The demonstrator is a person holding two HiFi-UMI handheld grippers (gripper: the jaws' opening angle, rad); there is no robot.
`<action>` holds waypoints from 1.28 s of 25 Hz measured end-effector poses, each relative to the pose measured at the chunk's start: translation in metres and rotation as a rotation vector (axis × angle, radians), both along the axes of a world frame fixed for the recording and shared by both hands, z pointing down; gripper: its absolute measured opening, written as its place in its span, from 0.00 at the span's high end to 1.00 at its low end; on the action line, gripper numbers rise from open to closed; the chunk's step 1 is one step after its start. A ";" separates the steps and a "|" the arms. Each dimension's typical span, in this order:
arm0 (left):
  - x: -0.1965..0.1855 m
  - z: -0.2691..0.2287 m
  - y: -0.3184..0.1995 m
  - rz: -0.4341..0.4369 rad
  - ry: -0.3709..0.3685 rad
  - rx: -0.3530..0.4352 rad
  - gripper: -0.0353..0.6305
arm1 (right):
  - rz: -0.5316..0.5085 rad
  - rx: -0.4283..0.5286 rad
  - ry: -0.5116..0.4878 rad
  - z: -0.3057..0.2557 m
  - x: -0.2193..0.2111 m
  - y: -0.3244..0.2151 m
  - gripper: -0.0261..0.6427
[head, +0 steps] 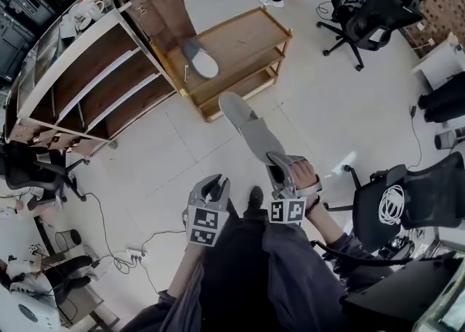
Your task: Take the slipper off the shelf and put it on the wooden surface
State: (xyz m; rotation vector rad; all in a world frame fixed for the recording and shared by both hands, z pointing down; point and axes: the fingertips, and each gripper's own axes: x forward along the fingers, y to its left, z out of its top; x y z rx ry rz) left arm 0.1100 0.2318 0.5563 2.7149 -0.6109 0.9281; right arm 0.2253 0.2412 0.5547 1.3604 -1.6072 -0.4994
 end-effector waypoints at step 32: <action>0.078 0.018 -0.279 -0.327 -0.046 -0.049 0.85 | -0.093 -0.314 0.086 0.147 0.169 -0.396 0.91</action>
